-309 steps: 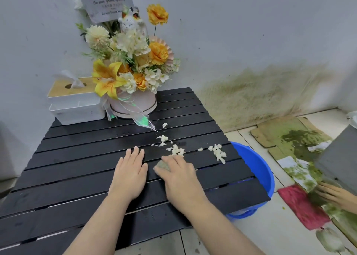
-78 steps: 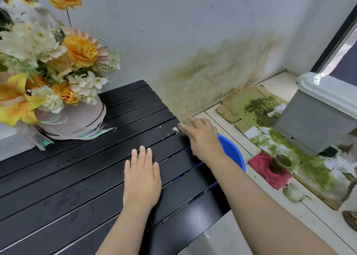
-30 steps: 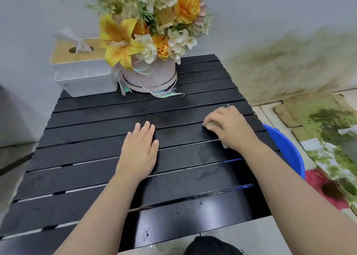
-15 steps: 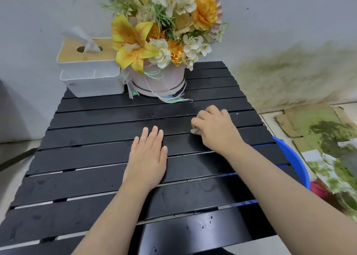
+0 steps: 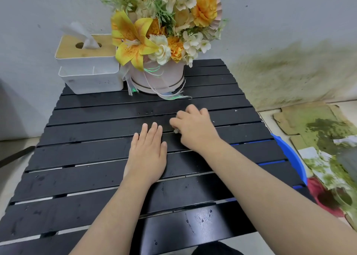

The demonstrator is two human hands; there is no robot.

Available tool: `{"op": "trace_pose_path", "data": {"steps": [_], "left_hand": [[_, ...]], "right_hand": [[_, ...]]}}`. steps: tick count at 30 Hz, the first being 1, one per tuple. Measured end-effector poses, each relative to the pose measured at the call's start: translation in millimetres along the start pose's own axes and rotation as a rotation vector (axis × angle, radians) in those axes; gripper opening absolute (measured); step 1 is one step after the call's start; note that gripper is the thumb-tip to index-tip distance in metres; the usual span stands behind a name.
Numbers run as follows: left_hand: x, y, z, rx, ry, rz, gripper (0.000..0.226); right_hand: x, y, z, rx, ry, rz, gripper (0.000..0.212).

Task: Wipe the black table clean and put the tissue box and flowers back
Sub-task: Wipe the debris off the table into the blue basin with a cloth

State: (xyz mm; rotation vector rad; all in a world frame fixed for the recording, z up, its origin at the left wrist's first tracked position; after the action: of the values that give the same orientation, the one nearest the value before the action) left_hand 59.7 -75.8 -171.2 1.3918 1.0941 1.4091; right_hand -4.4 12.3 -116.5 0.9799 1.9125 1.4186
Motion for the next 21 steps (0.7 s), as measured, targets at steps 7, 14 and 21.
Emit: {"op": "trace_pose_path", "data": {"steps": [7,14,21], "left_hand": [[0.6,0.6,-0.8,-0.021,0.002,0.036,0.051],[6.6,23.0,7.4,0.074,0.015,0.258,0.045],[76.0,8.5,78.8,0.068,-0.113,0.222,0.045]], "right_hand": [[70.2,-2.2,29.0,-0.037,-0.282,-0.004,0.013],[154.2,25.6,91.6,-0.039,-0.643,-0.171,0.010],[155.1,55.5,192.7,0.126,-0.698,-0.450,0.012]]}}
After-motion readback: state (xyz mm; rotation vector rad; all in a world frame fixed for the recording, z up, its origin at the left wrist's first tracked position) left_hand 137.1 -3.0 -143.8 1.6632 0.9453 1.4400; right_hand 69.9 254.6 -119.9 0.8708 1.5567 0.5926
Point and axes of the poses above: each hand's wrist, its own z-axis away from the middle knuckle, its own y-axis out of the back of the hand, x = y × z, the point moved 8 cm from there along -z, towards the middle knuckle, and after that the axes turned 8 degrees about -y, right-handed, at the moved point
